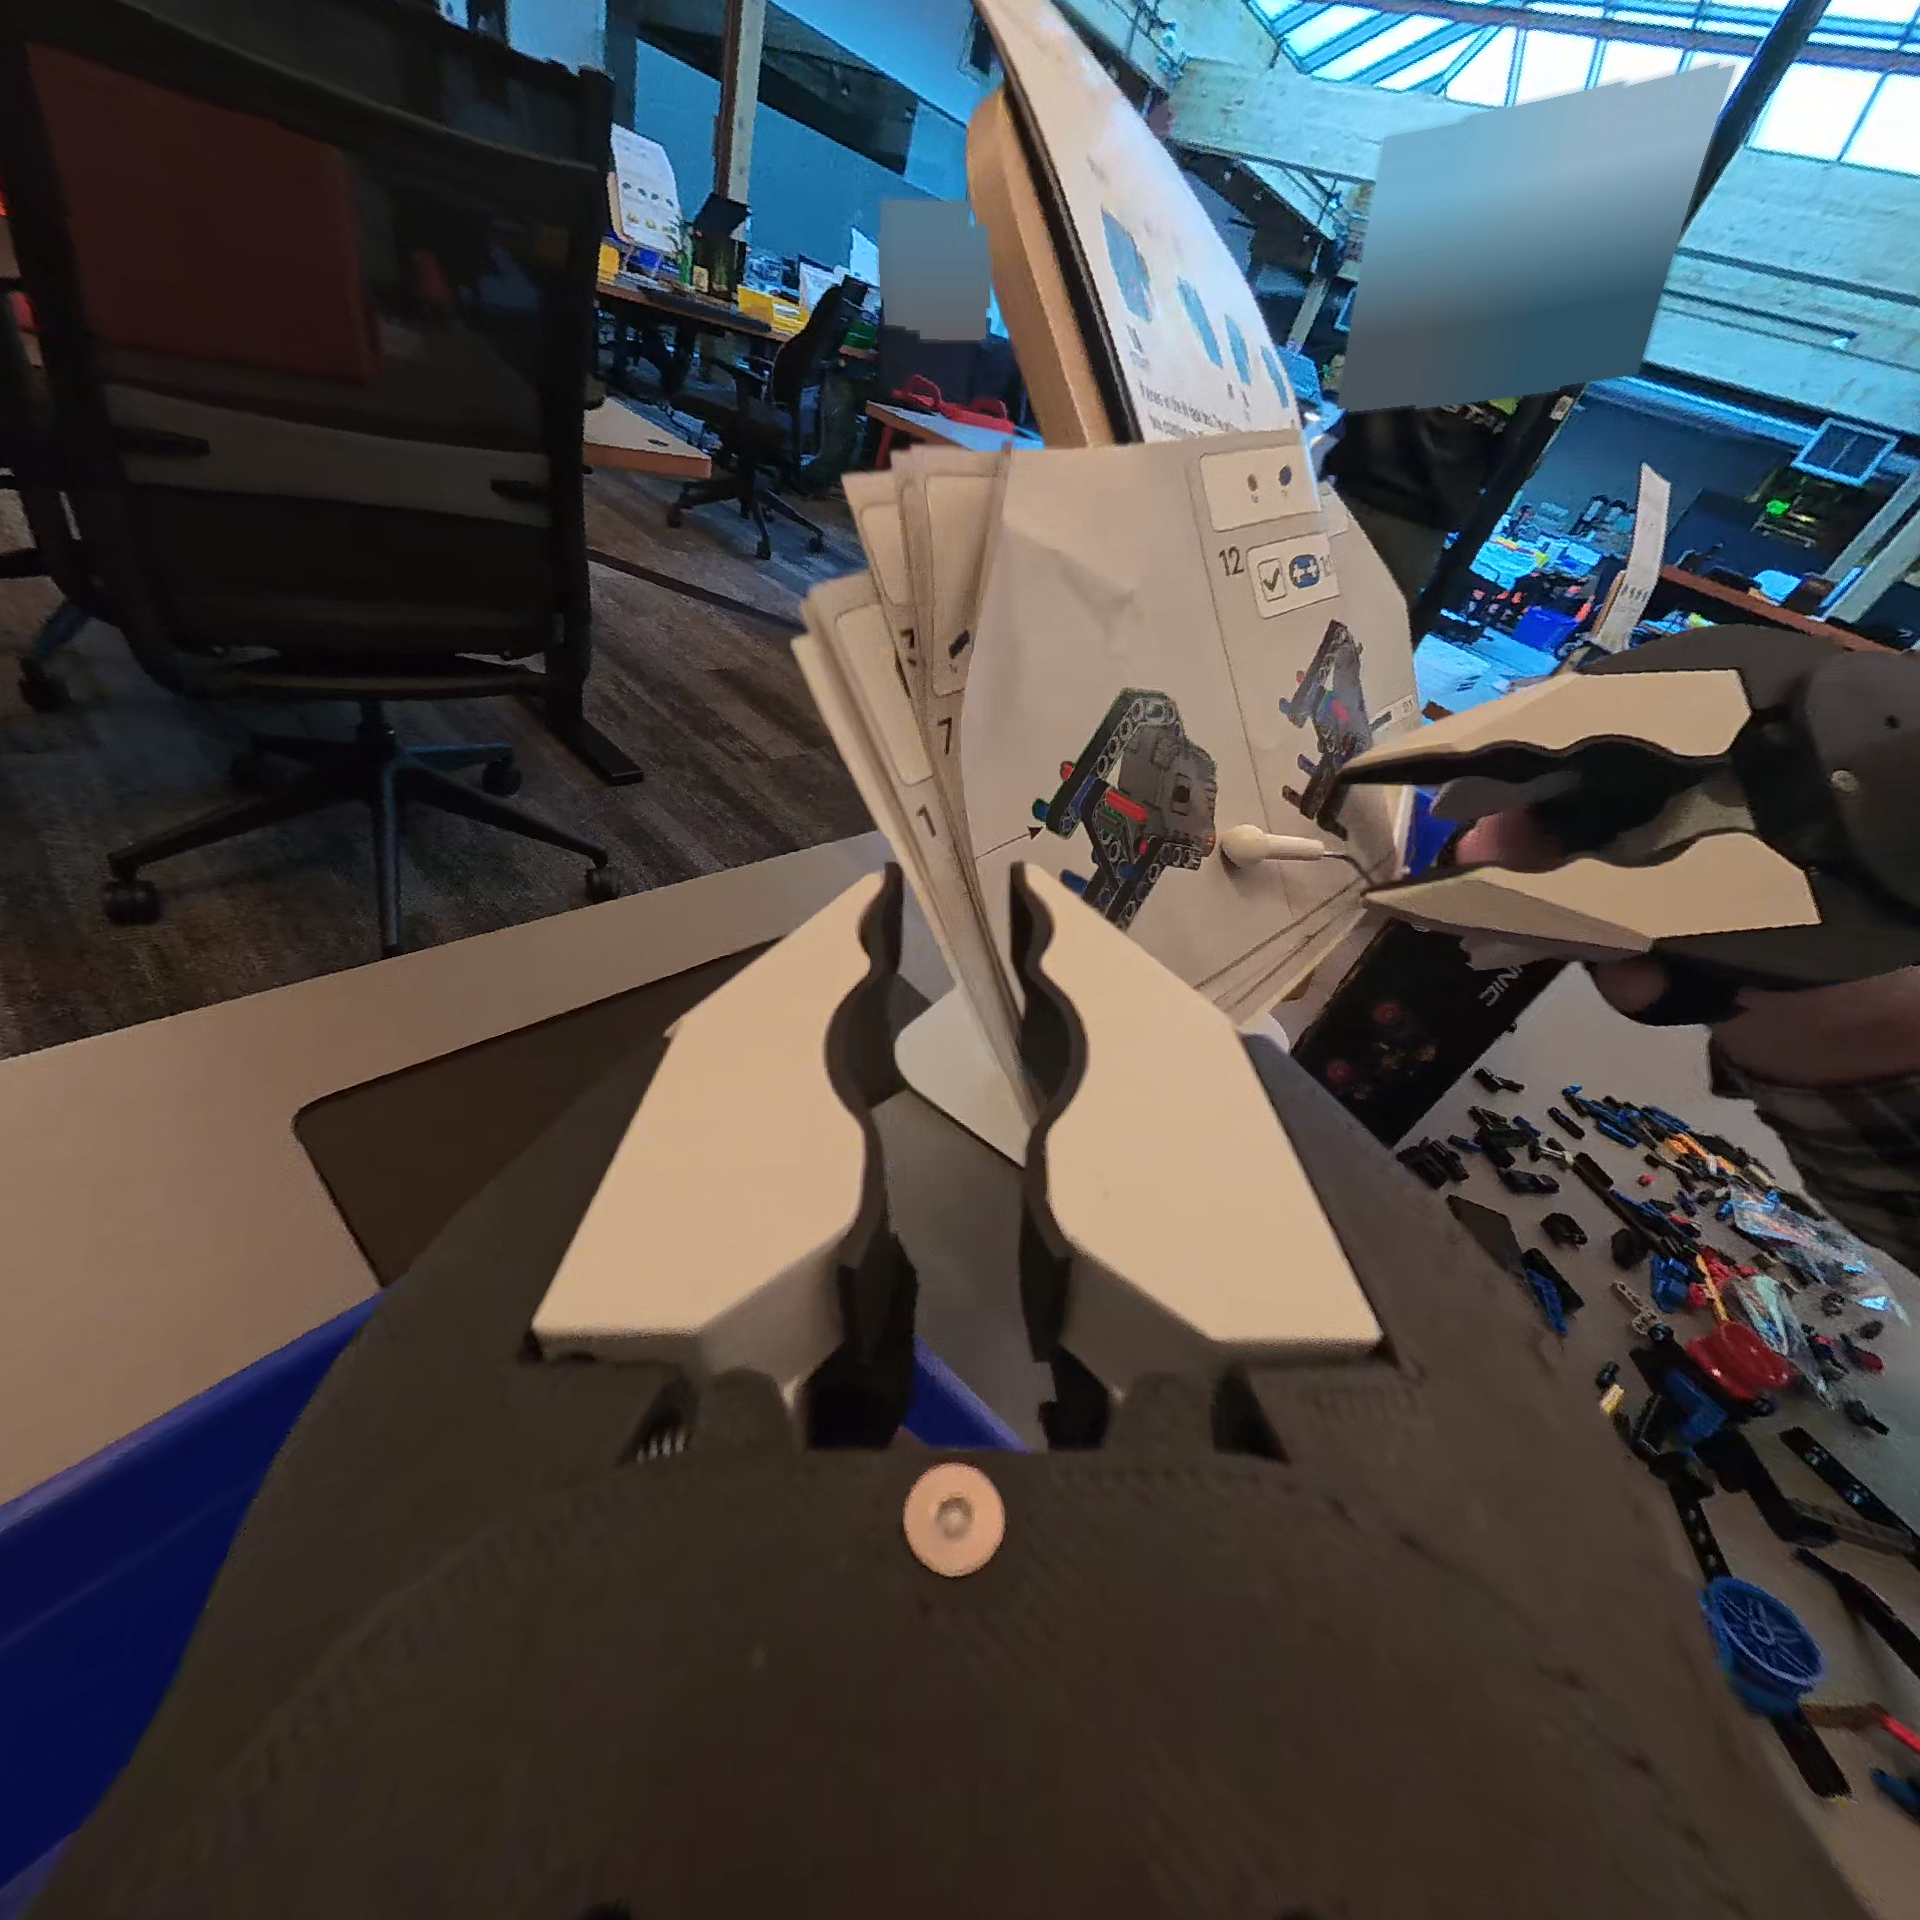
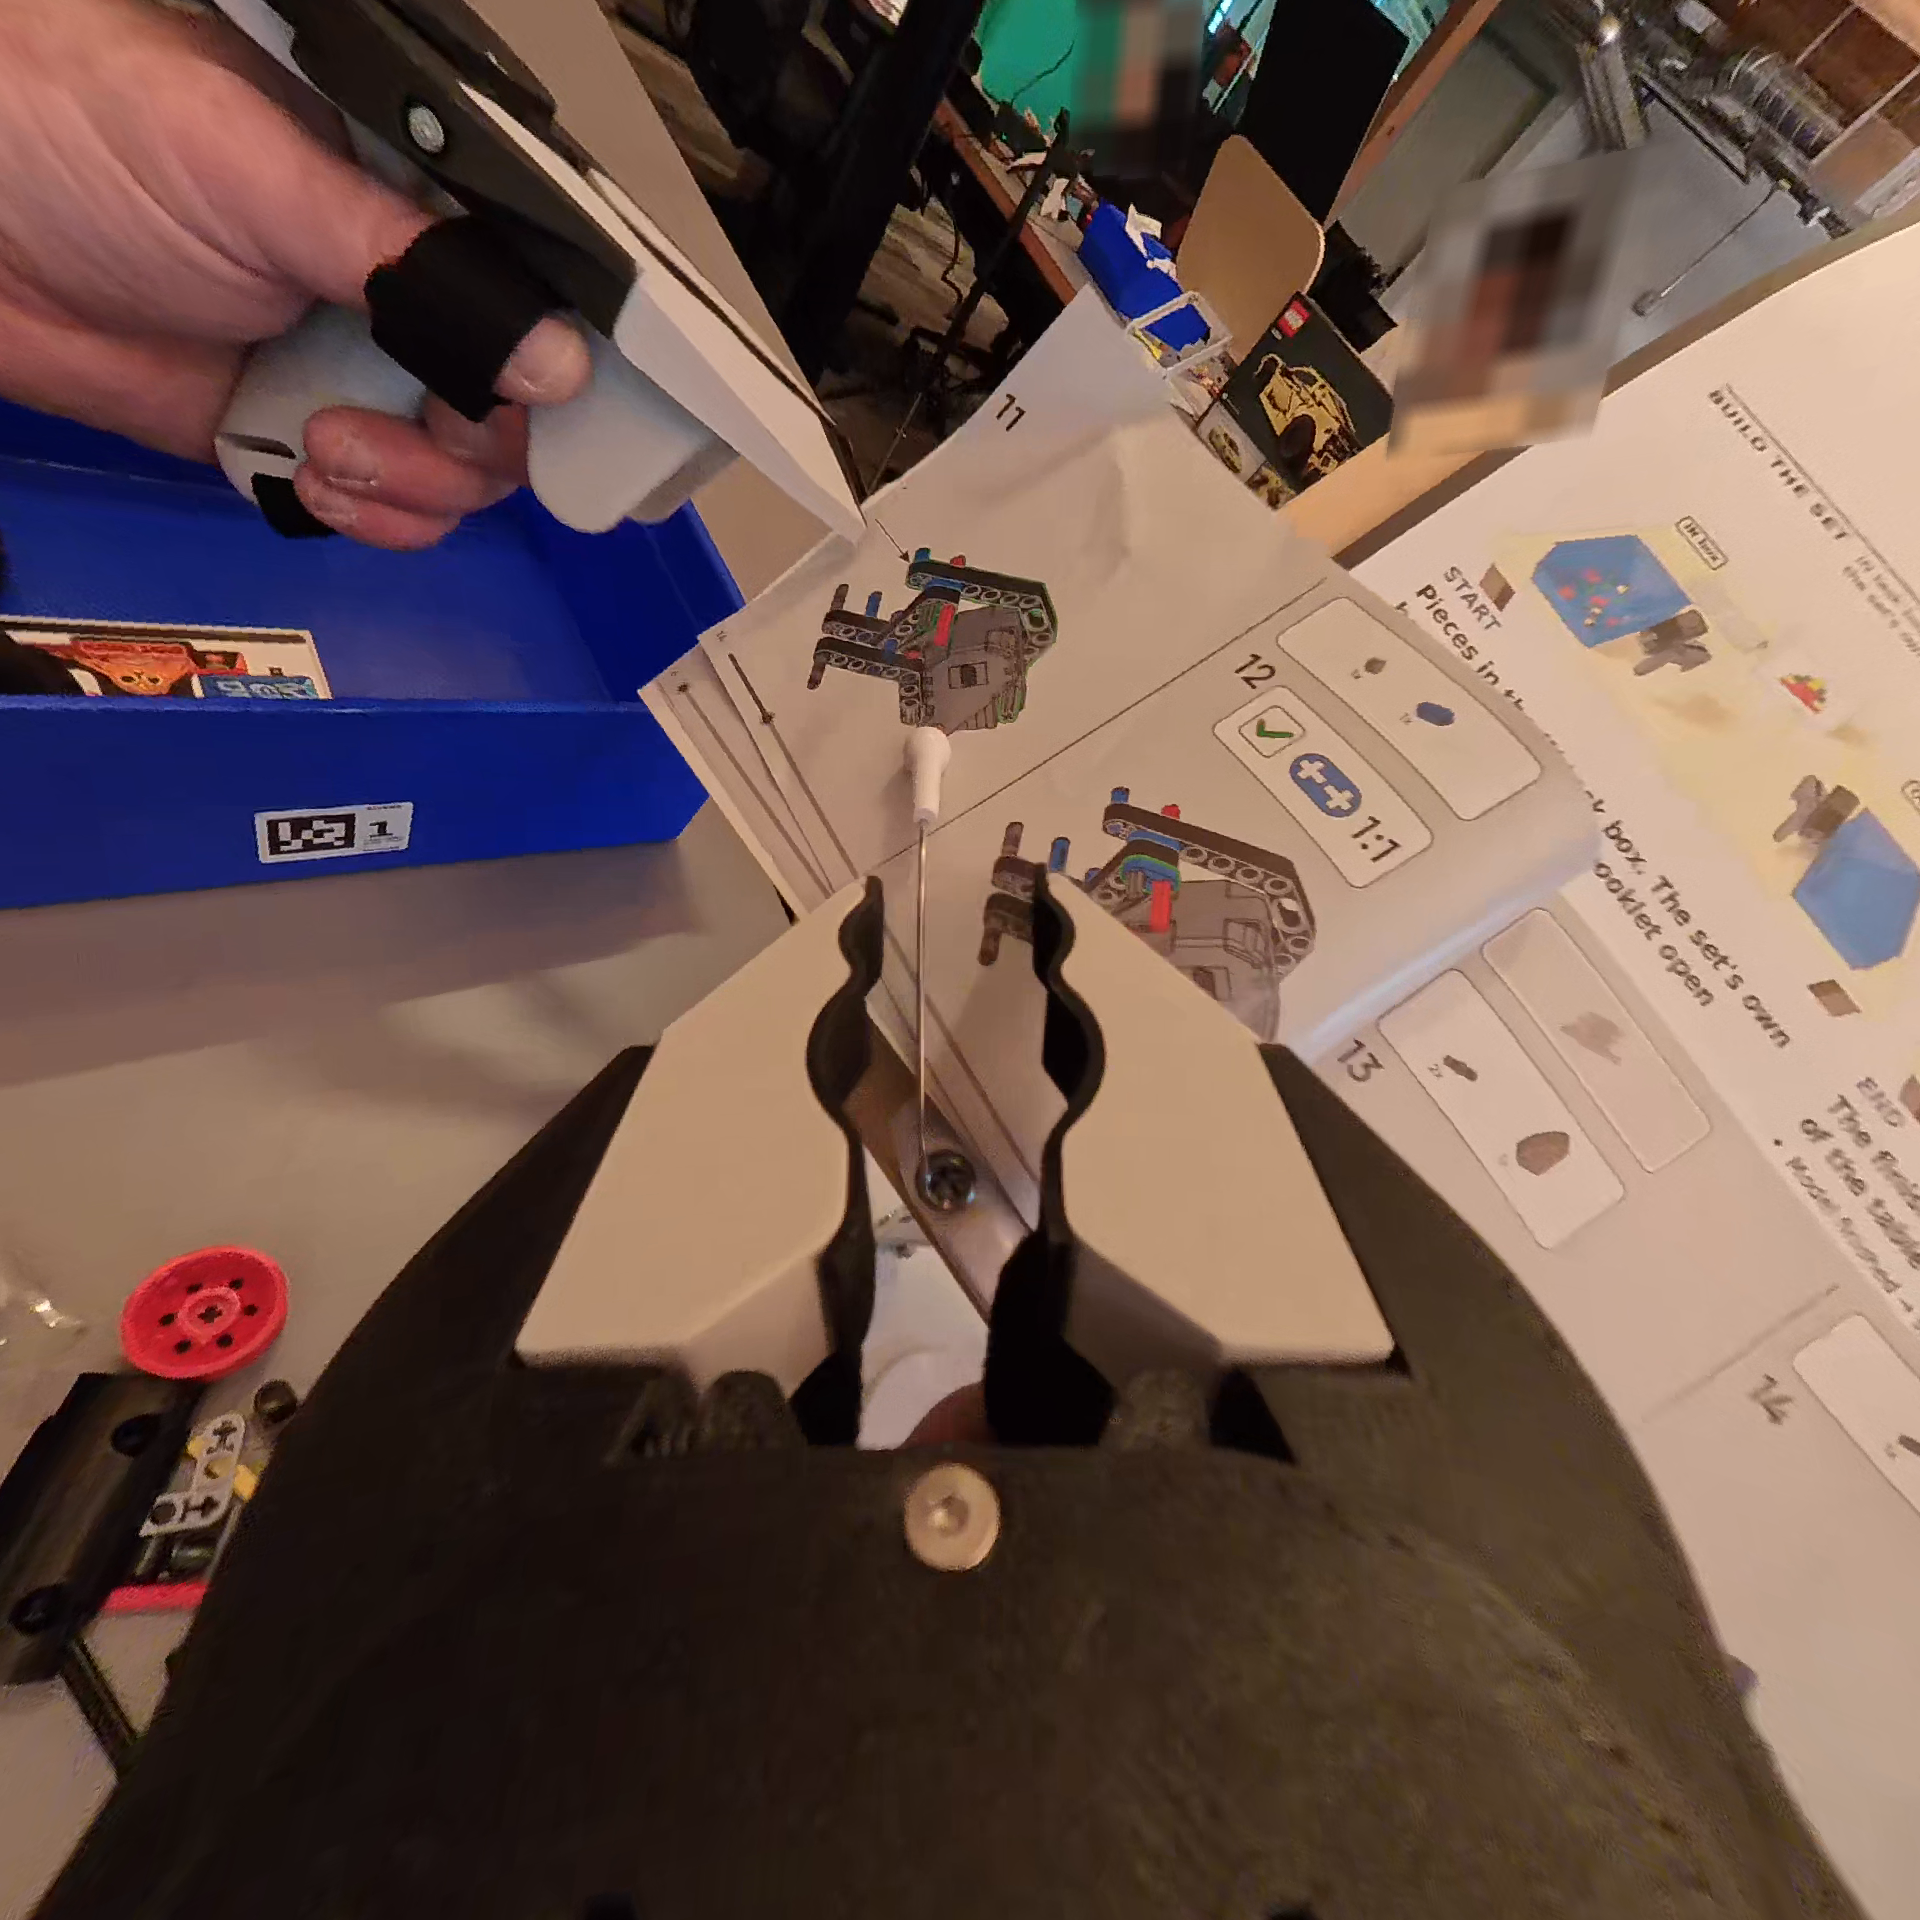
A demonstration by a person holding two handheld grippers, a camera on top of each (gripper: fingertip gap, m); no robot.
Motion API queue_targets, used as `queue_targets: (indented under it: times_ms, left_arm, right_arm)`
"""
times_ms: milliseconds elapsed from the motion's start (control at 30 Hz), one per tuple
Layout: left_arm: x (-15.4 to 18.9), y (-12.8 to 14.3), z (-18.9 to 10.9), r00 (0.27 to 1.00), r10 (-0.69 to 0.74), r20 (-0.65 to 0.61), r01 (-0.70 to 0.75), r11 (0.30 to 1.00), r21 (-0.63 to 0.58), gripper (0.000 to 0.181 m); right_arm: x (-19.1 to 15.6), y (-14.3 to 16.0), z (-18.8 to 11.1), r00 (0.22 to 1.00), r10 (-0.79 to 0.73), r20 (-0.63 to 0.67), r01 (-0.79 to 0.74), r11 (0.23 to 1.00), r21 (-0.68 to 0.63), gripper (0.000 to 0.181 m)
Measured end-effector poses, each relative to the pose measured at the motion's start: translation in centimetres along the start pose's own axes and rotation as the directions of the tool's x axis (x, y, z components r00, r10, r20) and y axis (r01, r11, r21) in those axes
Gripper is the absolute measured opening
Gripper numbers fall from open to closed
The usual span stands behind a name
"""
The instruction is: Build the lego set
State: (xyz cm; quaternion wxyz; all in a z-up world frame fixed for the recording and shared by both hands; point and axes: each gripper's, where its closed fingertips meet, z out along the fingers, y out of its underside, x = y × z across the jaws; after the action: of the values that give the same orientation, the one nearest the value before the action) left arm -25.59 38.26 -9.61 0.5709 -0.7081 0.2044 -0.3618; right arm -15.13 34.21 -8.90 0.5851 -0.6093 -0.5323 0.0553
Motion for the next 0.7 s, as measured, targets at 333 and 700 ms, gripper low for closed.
queue_targets:
  times_ms: [333,700]
  left_arm:
    - [3.3,-3.2,-5.0,0.934,0.279,0.221,-0.275,0.960,-0.049,0.044]
    - [18.0,3.9,-6.6,0.819,0.573,-0.038,-0.564,0.791,-0.236,0.039]
  right_arm:
    - [-1.1,-1.9,-8.3,0.989,-0.148,-0.017,0.148,0.989,-0.018,0.024]
    - [-7.8,0.9,-19.9,0.991,-0.066,0.115,0.074,0.994,-0.075,0.015]
